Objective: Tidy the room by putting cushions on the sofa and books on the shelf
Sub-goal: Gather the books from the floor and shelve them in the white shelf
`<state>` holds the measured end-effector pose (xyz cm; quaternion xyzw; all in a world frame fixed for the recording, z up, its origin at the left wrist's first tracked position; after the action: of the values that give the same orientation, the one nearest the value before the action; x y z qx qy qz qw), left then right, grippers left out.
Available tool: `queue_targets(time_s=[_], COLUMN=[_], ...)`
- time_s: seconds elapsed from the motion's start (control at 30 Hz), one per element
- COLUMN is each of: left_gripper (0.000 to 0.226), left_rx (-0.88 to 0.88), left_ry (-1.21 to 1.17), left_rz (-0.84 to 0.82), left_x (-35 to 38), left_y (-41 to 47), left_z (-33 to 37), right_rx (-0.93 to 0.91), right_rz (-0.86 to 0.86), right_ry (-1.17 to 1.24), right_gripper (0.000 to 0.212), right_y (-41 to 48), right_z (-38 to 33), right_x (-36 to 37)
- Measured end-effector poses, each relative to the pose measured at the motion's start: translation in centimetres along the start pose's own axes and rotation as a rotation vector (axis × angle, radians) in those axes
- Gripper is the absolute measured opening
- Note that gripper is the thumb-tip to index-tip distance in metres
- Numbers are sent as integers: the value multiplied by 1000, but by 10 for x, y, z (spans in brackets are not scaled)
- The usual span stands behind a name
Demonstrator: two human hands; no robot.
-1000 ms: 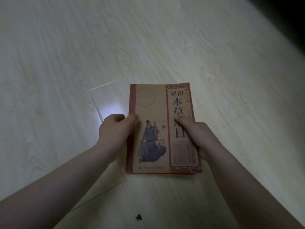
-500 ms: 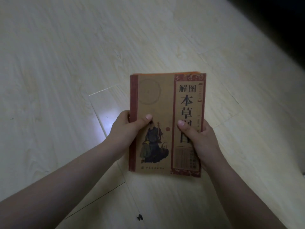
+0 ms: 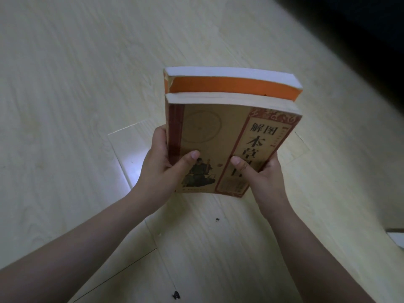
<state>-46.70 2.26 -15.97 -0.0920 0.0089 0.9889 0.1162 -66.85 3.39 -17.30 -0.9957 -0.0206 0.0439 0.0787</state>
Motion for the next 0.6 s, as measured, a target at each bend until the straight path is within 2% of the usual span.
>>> queue_targets(time_s=[0.27,0.47,0.6], left_gripper=[51,46,43], left_rx=[-82,-113,-95], left_ry=[-50,-9,26], left_rz=[-42,-19,-1], left_x=[9,10,11], left_y=[-17,-15,-12], left_z=[-24,-30,-26], right_rx=[40,33,28], right_rz=[17,62,108], right_ry=[30,29,5], right_gripper=[65,66,59], right_y=[-5,-3,-9], right_z=[11,11,13], right_x=[0,1,-1])
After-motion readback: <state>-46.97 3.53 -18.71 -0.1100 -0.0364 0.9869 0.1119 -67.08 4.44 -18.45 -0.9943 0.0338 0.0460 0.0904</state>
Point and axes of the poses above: each hand's wrist, its own y-axis towards the middle knuckle, its own x-axis out of the palm, z = x × y, the point moved 6 cm from there along y, towards the middle knuckle, and after that the axes turned 11 degrees about -z, right-handed, at the moved point
